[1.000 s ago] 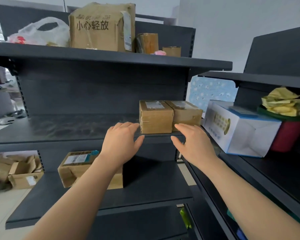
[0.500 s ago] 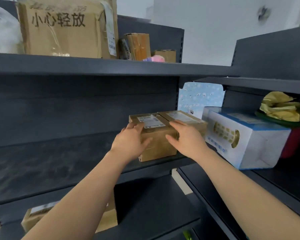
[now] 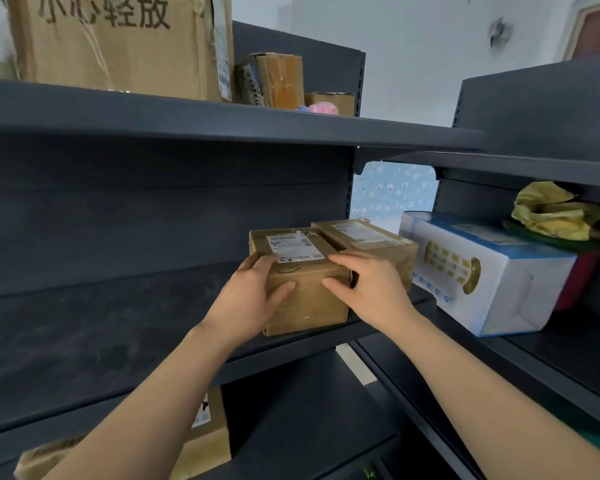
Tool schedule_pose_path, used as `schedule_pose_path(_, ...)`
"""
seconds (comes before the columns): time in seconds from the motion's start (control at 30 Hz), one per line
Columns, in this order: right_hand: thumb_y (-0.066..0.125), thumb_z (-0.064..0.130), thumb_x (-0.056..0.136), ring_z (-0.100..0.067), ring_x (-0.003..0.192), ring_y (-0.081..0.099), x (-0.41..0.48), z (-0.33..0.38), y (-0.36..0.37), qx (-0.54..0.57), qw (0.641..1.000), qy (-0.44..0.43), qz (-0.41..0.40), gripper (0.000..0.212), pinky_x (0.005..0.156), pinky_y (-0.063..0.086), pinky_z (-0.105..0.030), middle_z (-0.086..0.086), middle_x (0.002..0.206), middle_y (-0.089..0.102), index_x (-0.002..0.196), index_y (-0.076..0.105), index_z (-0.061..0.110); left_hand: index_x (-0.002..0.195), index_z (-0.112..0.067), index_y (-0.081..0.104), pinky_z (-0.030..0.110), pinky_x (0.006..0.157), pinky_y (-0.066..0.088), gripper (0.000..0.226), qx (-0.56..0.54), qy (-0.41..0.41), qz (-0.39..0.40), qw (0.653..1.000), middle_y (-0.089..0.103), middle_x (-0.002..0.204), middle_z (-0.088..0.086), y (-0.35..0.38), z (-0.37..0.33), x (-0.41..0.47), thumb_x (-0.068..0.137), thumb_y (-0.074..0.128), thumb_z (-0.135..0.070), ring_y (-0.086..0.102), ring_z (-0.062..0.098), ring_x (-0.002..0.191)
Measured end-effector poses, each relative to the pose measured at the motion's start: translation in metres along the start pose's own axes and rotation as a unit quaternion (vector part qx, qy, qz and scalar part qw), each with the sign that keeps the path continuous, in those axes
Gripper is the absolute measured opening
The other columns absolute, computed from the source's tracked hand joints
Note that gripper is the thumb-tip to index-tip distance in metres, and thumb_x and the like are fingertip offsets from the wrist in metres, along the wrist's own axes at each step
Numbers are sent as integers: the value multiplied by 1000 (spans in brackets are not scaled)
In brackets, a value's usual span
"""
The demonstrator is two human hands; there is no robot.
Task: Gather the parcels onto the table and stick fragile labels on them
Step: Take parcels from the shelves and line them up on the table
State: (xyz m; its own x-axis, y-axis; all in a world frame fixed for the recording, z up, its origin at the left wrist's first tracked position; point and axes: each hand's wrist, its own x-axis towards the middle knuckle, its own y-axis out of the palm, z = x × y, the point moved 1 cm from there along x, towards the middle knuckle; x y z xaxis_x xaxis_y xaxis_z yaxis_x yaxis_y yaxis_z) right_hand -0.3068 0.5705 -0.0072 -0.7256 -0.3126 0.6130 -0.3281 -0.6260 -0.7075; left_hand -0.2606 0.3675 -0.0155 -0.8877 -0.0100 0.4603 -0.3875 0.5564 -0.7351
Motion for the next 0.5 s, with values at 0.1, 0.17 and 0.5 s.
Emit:
schedule_pose_path(0.1,78,34,76,-3,107,57,-8,7,0,58,998,5,-24,42,98,42,-20,5,118,66,115,69,21,140,-23,41,34,98,46,60,-9,-11,-23,1000,41,144,-1,-6,-4,-15,88,57,-48,55,18,112)
schedule_pose_path(0.17,80,36,72,4,102,54,-13,11,-2,89,996,8,-27,42,95,43,-17,11,113,66,112,70,25,140,-24,43,28,100,43,60,-10,-13,-42,999,40,144,-2,-12,-6,-25,87,60,-47,51,16,118)
schedule_pose_path(0.5,69,44,81,-12,123,49,-32,19,6,123,991,2,52,75,104,40,-24,-1,142,48,144,39,16,140,-26,43,23,106,29,60,1,-42,-85,995,38,148,2,-19,-17,-62,86,63,-42,33,13,137)
